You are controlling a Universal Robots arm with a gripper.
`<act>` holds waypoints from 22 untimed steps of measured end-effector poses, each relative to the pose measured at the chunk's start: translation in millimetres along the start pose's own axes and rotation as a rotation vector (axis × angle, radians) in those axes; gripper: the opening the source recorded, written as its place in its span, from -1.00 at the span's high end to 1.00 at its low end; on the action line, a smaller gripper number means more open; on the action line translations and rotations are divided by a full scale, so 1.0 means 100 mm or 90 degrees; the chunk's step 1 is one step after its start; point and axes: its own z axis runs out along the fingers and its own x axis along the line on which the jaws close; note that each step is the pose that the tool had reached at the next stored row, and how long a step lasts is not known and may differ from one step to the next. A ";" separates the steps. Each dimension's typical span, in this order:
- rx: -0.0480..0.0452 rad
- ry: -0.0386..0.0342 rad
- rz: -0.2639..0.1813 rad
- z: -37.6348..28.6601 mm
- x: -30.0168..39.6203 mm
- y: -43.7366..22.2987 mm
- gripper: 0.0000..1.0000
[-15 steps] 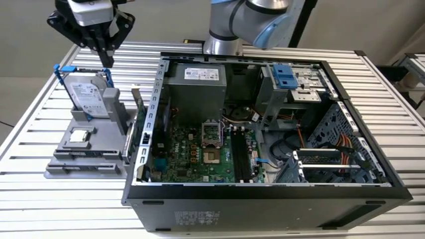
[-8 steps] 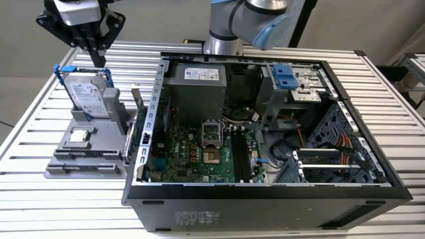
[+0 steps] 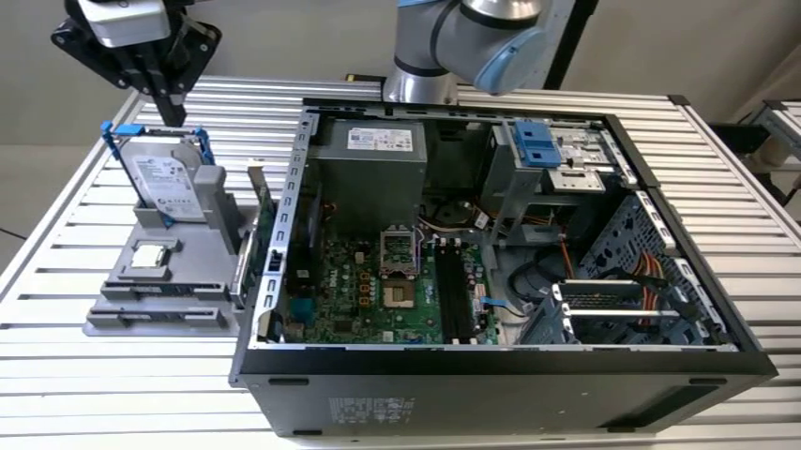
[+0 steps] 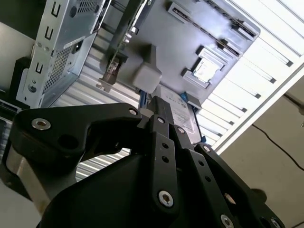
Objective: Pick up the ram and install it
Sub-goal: 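Reach for the ram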
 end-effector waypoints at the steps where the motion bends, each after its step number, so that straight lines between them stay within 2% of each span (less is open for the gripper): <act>1: 0.0000 0.0000 0.000 0.000 0.017 0.000 1.00; 16: 0.0000 0.0000 0.000 -0.004 0.303 -0.007 1.00; 22: -0.0001 0.0000 -0.001 -0.005 0.391 -0.009 1.00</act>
